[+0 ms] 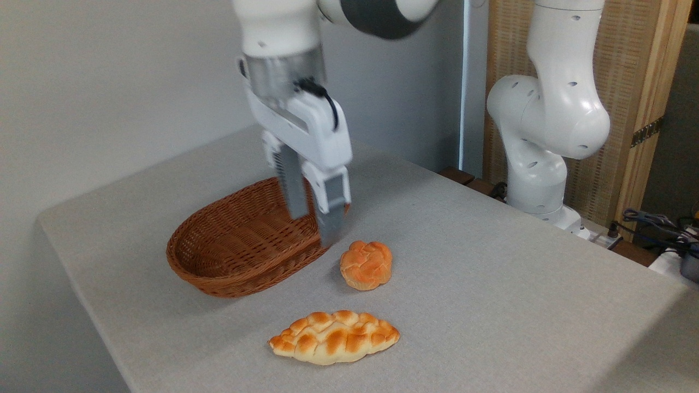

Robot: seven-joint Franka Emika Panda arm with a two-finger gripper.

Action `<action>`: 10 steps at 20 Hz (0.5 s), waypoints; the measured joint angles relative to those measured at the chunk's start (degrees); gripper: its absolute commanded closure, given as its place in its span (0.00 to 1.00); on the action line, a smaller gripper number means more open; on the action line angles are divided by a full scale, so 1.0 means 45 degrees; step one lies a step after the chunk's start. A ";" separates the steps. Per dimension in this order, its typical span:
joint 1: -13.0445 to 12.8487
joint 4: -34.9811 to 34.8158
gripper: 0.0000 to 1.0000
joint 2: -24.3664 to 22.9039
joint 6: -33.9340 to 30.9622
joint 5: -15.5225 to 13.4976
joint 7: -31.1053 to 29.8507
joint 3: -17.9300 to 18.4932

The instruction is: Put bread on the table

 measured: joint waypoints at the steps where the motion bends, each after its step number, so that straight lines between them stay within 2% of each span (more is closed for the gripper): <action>1: -0.0031 0.0731 0.00 0.0400 -0.0266 -0.0242 -0.0327 -0.0005; 5: 0.0007 0.3294 0.00 0.1954 -0.1493 -0.0814 -0.1083 -0.0103; 6: 0.0209 0.3656 0.00 0.2167 -0.1654 -0.0817 -0.1407 -0.0419; 9: 0.1479 0.4028 0.00 0.2364 -0.1773 -0.0815 -0.2172 -0.2069; 10: 0.1699 0.4057 0.00 0.2363 -0.1781 -0.0812 -0.2235 -0.2298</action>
